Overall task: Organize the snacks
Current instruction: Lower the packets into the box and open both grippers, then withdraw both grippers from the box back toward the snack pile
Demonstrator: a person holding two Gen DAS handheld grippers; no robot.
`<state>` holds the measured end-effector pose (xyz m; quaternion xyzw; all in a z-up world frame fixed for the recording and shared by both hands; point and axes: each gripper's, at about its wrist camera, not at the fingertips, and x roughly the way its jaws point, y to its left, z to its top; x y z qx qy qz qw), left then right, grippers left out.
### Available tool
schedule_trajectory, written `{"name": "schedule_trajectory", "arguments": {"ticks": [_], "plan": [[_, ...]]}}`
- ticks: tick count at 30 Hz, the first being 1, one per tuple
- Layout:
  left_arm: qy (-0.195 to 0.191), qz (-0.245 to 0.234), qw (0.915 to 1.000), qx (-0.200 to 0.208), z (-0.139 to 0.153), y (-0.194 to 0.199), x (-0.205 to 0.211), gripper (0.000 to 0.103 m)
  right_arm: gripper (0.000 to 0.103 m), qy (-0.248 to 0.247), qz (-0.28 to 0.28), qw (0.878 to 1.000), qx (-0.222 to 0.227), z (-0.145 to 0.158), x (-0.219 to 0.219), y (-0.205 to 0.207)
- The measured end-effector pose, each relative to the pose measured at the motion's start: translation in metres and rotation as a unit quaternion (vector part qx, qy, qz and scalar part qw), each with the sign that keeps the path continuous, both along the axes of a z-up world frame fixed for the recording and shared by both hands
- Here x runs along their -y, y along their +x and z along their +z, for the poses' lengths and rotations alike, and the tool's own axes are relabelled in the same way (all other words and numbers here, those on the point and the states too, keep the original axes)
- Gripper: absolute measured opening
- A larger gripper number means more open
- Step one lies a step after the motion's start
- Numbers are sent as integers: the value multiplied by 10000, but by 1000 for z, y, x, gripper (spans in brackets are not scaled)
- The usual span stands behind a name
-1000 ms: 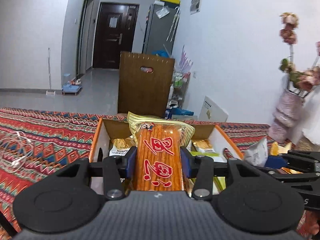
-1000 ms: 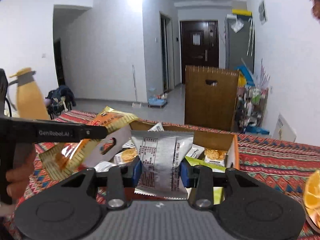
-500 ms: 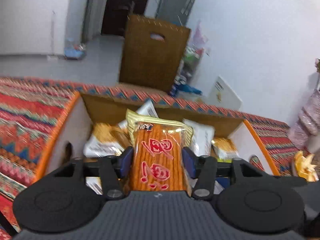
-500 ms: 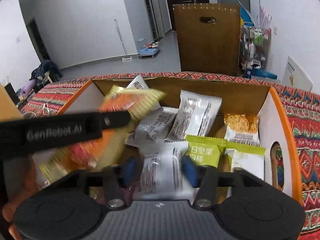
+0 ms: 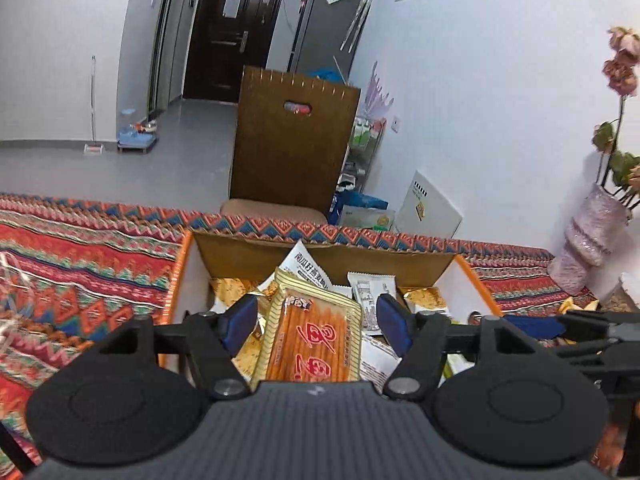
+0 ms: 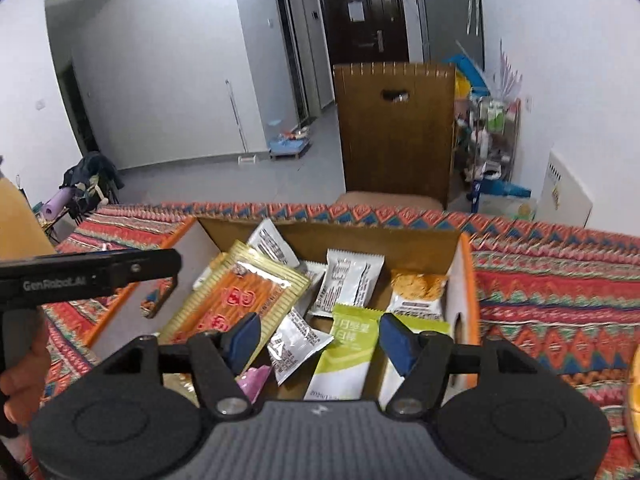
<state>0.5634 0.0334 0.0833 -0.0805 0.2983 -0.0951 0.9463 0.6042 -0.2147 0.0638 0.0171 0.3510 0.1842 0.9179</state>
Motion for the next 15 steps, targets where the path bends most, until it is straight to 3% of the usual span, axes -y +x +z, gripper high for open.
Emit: {"name": "schedule_trajectory", "arguments": {"ticks": [7, 15], "plan": [[395, -7, 9983, 422, 44, -79, -3, 83, 80, -165, 16, 9994, 308, 40, 15, -71], [571, -82, 9935, 986, 78, -211, -14, 95, 90, -386, 68, 9958, 823, 70, 40, -182]]}}
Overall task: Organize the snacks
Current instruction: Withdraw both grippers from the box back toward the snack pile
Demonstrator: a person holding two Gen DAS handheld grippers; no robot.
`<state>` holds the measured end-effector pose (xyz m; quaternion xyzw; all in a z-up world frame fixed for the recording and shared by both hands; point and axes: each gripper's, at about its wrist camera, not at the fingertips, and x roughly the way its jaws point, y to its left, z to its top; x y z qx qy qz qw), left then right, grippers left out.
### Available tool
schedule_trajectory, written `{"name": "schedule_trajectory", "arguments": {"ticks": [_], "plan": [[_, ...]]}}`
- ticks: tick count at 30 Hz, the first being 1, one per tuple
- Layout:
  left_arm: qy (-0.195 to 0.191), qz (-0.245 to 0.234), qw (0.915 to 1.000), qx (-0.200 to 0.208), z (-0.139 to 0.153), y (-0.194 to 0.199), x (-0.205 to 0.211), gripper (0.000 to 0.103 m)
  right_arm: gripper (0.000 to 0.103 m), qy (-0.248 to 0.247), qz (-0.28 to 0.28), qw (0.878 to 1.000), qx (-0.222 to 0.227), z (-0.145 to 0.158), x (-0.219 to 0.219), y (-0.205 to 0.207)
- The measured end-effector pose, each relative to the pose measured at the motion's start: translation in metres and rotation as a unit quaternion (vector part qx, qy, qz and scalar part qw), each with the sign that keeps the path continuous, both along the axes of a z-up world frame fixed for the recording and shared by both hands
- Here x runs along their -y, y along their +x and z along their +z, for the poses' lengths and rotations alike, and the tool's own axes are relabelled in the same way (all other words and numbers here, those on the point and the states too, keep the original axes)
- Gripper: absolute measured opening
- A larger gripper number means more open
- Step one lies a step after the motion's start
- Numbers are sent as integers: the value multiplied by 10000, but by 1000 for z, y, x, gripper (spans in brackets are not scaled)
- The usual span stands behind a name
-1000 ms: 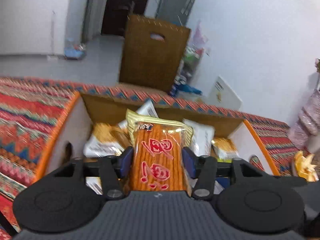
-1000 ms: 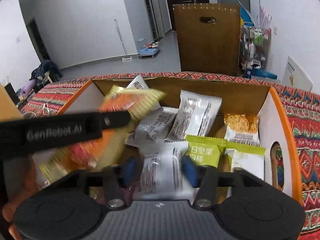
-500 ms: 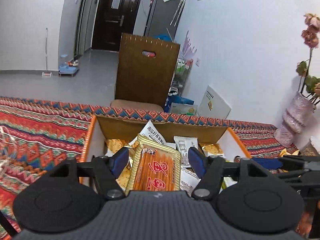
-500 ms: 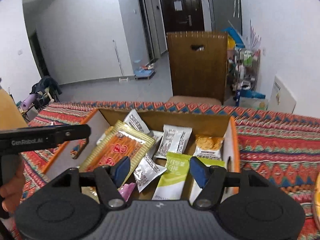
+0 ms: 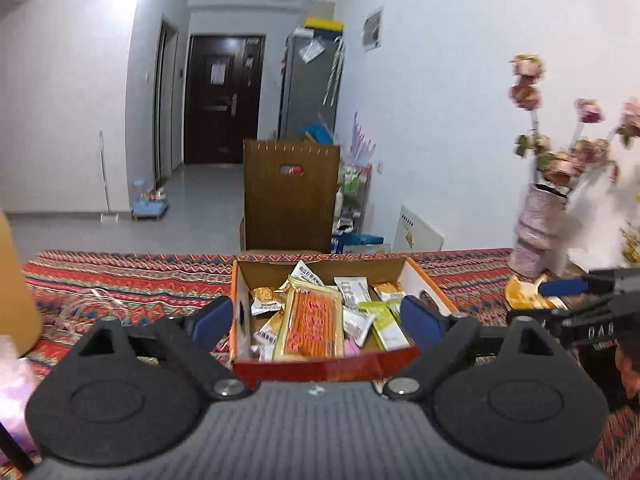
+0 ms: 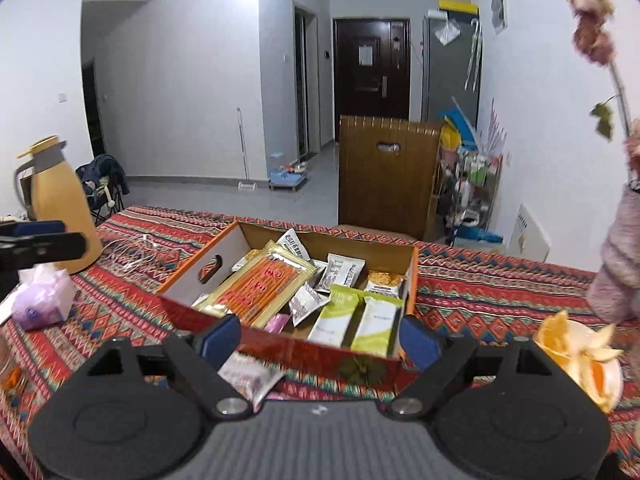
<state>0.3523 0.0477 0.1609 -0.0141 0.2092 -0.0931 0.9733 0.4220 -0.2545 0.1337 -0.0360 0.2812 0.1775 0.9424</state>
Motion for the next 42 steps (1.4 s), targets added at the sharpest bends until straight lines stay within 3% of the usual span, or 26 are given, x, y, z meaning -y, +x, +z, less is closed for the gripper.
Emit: {"name": "schedule_trajectory", "arguments": {"ticks": [4, 9, 13, 17, 20, 23, 27, 33, 42], "plan": [[224, 146, 9989, 390, -3, -74, 0, 97, 94, -132, 143, 9989, 417, 1, 9, -65], [403, 321, 9961, 711, -26, -152, 0, 103, 98, -151, 160, 9968, 766, -10, 18, -147], [400, 480, 9963, 593, -51, -196, -1, 103, 103, -59, 366, 9956, 863, -32, 22, -201], [155, 732, 9967, 330, -76, -228, -7, 103, 103, 56, 25, 9979, 641, -61, 19, -244], [222, 750, 9968, 155, -93, -244, -8, 103, 103, 52, -61, 9981, 614, -82, 14, -274], [269, 849, 9959, -126, -109, -252, -10, 103, 103, 330, -38, 9980, 533, -106, 12, -289], [323, 919, 9948, -307, -121, -260, -10, 103, 103, 209, -22, 9994, 263, -128, 5, -297], [285, 878, 9951, -350, -124, -261, -10, 103, 103, 201, -37, 9997, 147, -135, 1, -301], [215, 792, 9947, -616, -135, -233, -8, 103, 103, 277, -338, 9990, -91, -145, 9, -274]]}}
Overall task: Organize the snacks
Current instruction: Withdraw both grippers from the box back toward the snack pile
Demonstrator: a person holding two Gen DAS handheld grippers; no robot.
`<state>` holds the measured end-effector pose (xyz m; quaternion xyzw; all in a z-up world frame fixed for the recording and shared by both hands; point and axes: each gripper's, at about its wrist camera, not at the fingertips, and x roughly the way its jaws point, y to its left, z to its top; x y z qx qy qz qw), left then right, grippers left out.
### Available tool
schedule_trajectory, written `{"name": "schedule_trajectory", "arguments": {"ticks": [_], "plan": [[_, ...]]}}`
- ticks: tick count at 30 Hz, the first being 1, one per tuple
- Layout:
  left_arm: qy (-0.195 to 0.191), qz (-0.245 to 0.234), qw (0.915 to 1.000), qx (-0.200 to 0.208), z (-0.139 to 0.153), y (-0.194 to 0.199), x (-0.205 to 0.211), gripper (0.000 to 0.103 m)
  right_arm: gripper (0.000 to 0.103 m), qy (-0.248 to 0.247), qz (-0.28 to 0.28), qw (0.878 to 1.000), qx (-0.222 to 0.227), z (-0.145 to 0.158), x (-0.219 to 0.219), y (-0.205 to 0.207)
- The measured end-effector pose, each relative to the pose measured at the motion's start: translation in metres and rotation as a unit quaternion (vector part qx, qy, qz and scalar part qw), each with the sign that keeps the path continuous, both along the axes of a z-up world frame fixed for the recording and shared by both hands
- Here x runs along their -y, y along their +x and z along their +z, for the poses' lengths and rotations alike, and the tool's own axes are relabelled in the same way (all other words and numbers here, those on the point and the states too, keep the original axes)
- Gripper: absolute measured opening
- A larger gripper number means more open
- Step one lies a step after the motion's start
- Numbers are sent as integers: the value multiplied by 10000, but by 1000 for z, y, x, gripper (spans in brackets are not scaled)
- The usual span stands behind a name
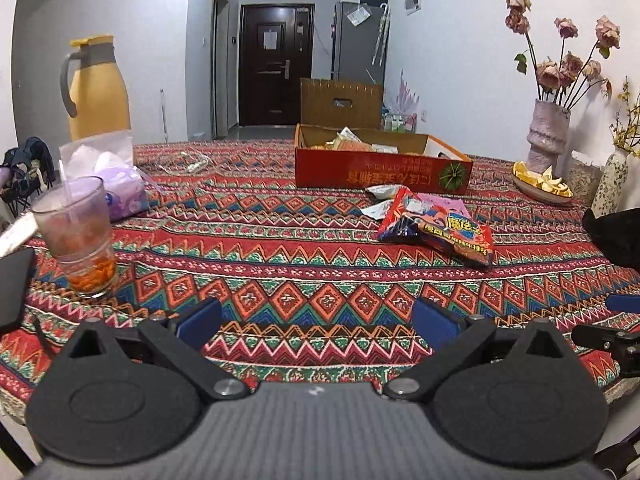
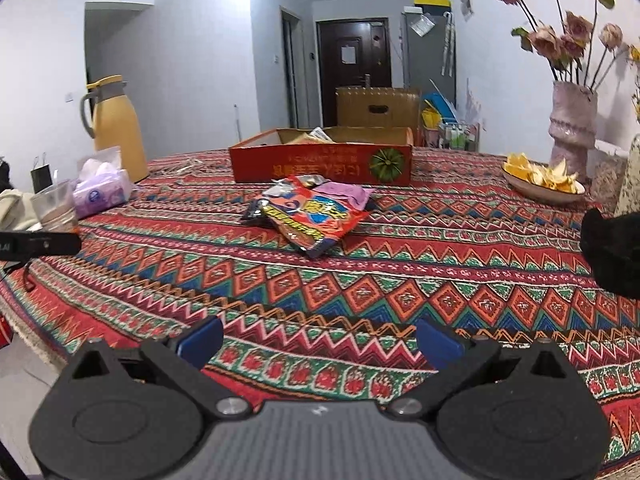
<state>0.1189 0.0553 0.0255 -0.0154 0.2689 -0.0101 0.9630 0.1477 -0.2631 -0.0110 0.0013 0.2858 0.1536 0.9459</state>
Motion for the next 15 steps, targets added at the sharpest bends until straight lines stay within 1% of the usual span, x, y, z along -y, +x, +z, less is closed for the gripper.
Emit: {"name": "schedule_trajectory", "arguments": {"ticks": [5, 8, 12, 15], "plan": [[-1, -123, 9999, -75, -5, 22, 5, 103, 103, -52, -121, 9999, -73, -2, 5, 20], [-18, -188, 9997, -146, -9, 38, 8, 103, 103, -195, -188, 9996, -66, -2, 8, 39], [34, -369, 9991, -202, -10, 63, 15, 103, 103, -464, -141, 9988, 87, 5, 10, 75], [204, -499, 9985, -99, -6, 87, 22, 103, 103, -751, -157, 9970, 66, 9, 9, 109]]}}
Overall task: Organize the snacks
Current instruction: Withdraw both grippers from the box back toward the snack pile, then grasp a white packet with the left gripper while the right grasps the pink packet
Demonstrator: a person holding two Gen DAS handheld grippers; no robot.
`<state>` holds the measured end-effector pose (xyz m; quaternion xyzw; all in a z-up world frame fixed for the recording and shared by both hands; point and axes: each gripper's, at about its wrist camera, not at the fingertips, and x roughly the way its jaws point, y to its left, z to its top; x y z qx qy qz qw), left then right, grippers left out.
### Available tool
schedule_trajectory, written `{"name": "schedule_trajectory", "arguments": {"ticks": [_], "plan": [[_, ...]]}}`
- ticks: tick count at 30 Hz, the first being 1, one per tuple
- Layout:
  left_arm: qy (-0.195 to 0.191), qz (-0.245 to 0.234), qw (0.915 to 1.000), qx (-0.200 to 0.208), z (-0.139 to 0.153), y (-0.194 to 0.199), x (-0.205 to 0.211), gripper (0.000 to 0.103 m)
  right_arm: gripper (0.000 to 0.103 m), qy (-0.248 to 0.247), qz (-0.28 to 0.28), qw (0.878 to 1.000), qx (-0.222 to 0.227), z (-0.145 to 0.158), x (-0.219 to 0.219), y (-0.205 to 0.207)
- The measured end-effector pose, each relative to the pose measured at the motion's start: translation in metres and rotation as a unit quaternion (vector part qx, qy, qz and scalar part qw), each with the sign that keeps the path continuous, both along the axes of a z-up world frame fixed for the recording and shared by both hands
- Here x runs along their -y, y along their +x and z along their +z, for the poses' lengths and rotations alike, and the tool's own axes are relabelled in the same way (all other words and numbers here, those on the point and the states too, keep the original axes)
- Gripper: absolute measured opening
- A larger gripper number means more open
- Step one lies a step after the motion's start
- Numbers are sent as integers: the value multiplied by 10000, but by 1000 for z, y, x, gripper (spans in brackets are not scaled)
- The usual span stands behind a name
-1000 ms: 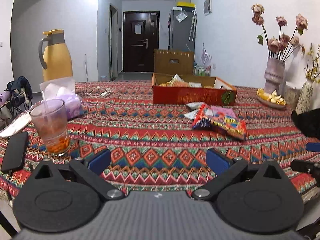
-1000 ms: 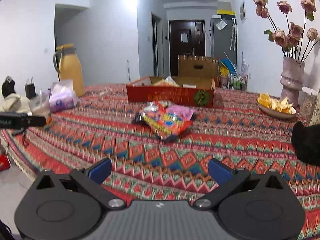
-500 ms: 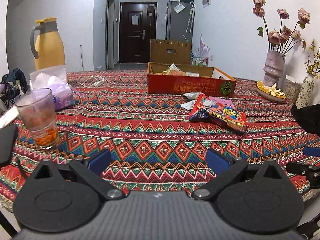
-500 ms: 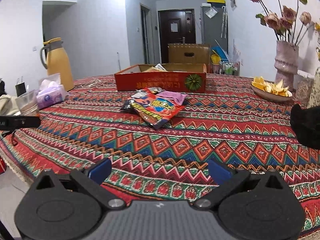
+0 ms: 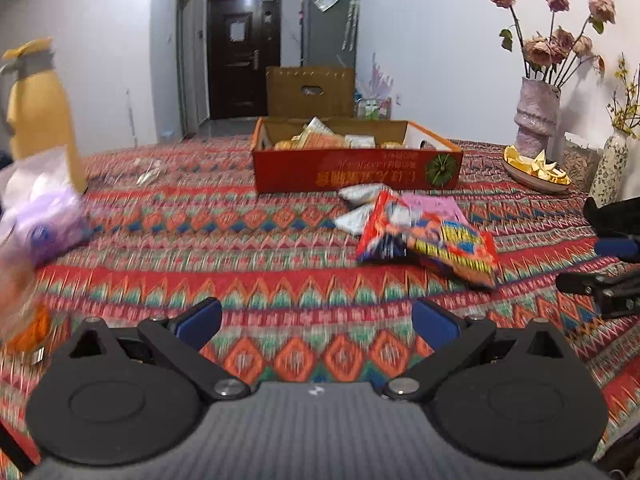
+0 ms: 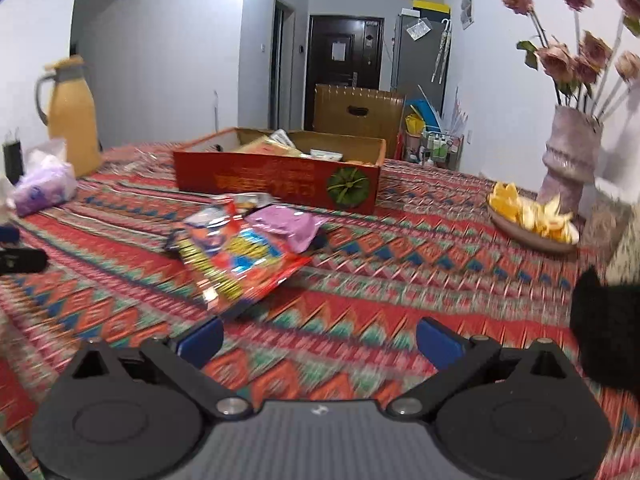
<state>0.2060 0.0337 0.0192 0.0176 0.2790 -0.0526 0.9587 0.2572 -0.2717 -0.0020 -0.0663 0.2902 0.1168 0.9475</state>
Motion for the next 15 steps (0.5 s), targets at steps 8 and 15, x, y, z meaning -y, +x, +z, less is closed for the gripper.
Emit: {"name": "schedule_trajectory", "arguments": {"ticks": [8, 15], "plan": [[166, -354, 9991, 184, 9, 73, 17, 103, 103, -99, 551, 9983, -185, -1, -10, 103], [139, -562, 9983, -11, 6, 127, 22, 103, 103, -302, 1424, 9881, -487, -22, -39, 185]]}}
